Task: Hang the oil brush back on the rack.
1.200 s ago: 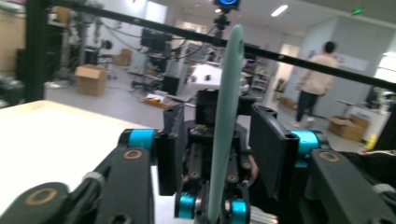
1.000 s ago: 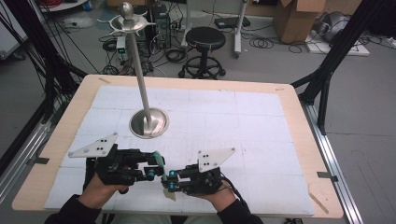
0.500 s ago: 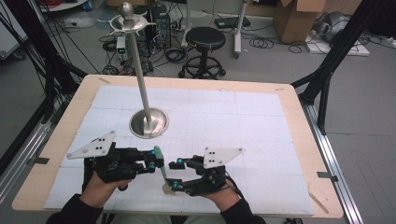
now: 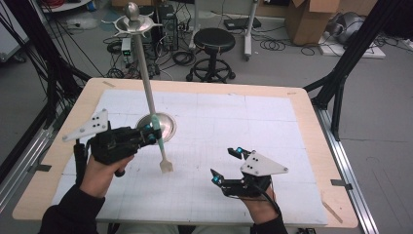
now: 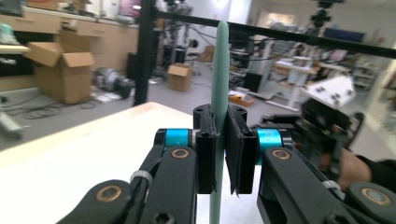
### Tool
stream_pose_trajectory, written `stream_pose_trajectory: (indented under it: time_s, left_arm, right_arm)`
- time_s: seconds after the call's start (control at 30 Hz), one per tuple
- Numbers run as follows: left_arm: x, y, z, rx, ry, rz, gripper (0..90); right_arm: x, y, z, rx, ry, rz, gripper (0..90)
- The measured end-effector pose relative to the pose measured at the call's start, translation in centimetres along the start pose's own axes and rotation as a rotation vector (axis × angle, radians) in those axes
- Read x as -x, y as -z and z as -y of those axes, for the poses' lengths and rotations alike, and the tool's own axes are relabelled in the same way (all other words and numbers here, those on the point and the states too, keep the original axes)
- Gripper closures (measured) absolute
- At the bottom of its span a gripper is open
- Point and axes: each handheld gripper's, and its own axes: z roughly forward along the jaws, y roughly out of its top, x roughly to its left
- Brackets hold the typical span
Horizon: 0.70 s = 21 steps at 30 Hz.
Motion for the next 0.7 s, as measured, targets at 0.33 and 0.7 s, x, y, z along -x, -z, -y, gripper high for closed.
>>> stream_pose_trajectory:
  time_s: [0.33, 0.7]
  left_arm:
    - [-2.0, -1.9, -5.9, -0.005, -0.067, -0.085, 82.7]
    - [-4.2, -3.2, -10.6, 0.0, -0.057, -0.133, 82.6]
  right_arm:
    - [1.6, 1.2, 0.8, 0.027, -0.044, 0.037, 18.6]
    - [2.8, 2.6, 1.2, 0.07, -0.093, 0.048, 18.5]
